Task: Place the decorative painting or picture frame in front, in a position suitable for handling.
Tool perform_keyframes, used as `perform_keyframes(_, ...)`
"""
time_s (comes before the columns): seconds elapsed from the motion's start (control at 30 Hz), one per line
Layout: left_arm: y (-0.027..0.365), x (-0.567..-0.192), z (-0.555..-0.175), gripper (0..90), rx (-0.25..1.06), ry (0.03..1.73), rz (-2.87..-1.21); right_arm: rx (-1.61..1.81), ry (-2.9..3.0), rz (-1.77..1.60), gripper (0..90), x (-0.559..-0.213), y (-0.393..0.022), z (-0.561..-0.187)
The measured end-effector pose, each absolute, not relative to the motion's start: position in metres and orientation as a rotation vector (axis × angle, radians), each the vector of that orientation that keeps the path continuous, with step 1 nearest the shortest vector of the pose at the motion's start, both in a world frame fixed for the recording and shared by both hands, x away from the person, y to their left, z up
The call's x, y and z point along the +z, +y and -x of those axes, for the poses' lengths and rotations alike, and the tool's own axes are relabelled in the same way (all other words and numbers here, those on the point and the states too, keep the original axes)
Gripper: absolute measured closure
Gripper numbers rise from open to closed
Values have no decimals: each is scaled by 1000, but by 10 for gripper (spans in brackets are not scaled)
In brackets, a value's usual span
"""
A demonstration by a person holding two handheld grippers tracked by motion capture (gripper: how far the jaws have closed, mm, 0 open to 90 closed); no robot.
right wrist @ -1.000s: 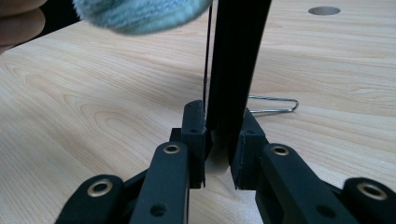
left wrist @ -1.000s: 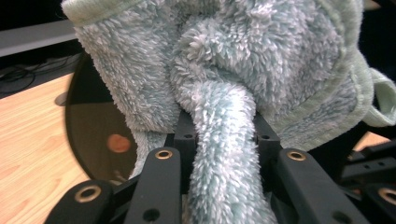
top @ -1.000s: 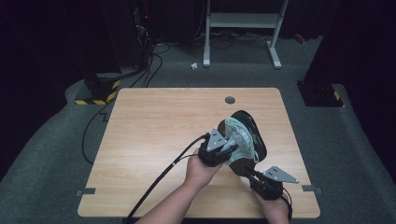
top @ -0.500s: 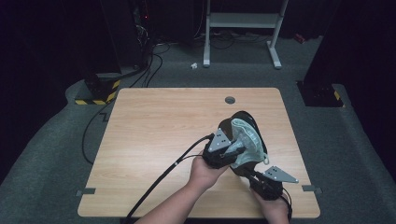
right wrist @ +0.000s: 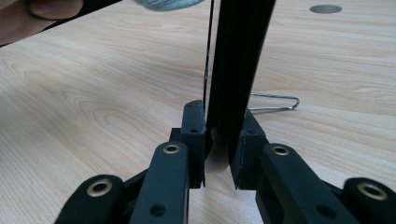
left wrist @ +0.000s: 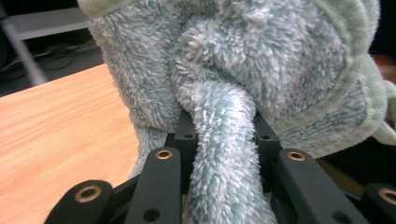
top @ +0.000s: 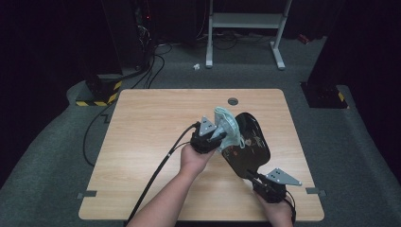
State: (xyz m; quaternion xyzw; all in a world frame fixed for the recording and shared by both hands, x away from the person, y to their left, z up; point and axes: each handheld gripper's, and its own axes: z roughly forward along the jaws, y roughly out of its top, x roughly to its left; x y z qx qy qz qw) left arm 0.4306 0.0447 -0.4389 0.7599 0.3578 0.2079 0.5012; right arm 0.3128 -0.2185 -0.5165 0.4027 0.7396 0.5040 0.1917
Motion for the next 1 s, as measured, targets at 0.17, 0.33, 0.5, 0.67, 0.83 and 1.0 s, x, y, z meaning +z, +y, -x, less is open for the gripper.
perform_keyframes(0.17, 51, -442, -442, 713, 485, 912, -1825, 1416, 2081, -1122, 776, -517, -219, -314)
perform_keyframes(0.33, 42, -443, -427, 717, 462, 861, -1850, 1416, 2081, -1123, 776, -517, -219, -314)
perform_keyframes(0.5, 16, -442, -390, 717, 389, 710, -1889, 1411, 2087, -1124, 773, -517, -219, -315)
perform_keyframes(0.67, 14, -438, -390, 715, 383, 701, -1865, 1410, 2092, -1131, 772, -518, -219, -316)
perform_keyframes(0.83, 32, -440, -416, 715, 443, 787, -1860, 1406, 2092, -1118, 772, -517, -218, -316)
perform_keyframes(1.0, 53, -447, -446, 716, 470, 917, -1858, 1402, 2090, -1115, 774, -516, -217, -316)
